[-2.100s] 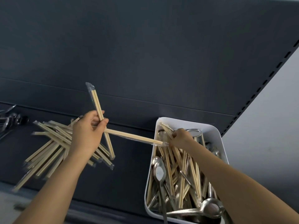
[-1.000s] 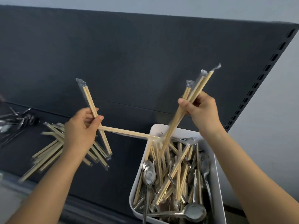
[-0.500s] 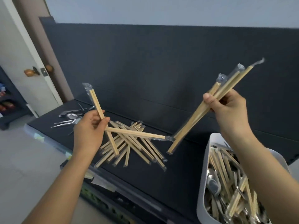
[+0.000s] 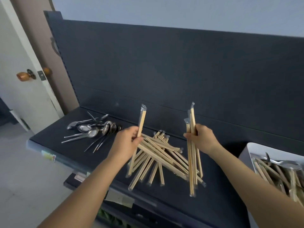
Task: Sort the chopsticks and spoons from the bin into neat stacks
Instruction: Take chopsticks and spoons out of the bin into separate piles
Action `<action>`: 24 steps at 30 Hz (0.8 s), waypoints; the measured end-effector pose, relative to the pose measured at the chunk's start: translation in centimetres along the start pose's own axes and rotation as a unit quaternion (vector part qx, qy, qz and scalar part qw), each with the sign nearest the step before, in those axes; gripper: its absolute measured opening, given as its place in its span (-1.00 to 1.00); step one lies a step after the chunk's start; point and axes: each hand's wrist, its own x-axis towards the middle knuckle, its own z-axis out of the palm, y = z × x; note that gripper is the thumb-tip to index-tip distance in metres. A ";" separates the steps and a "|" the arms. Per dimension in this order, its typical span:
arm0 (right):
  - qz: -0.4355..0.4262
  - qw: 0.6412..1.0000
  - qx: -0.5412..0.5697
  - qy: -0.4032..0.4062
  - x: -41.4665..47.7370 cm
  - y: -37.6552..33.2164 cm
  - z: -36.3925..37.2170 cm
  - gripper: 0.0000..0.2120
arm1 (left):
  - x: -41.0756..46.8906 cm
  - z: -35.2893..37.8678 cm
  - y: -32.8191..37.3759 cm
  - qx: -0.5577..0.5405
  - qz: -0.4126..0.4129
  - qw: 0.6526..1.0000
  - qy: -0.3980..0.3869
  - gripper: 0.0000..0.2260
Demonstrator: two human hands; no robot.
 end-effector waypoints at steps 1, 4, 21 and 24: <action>0.005 1.000 -0.010 -0.006 0.4 0.1 0.6 -0.80 | 0.4 0.6 -0.3 0.006 0.007 1.000 -0.013 -0.80; 0.008 0.999 -0.025 -0.021 1.6 0.5 2.2 -0.77 | 1.6 2.3 -0.9 0.015 0.023 0.999 -0.040 -0.81; 0.035 0.999 -0.014 -0.022 8.4 6.5 7.1 -0.80 | 8.7 10.8 -2.4 0.184 0.111 0.962 -0.167 -0.42; 0.041 0.999 -0.027 -0.019 8.9 7.4 7.4 -0.76 | 8.8 11.6 -2.6 0.184 0.118 0.960 -0.172 -0.49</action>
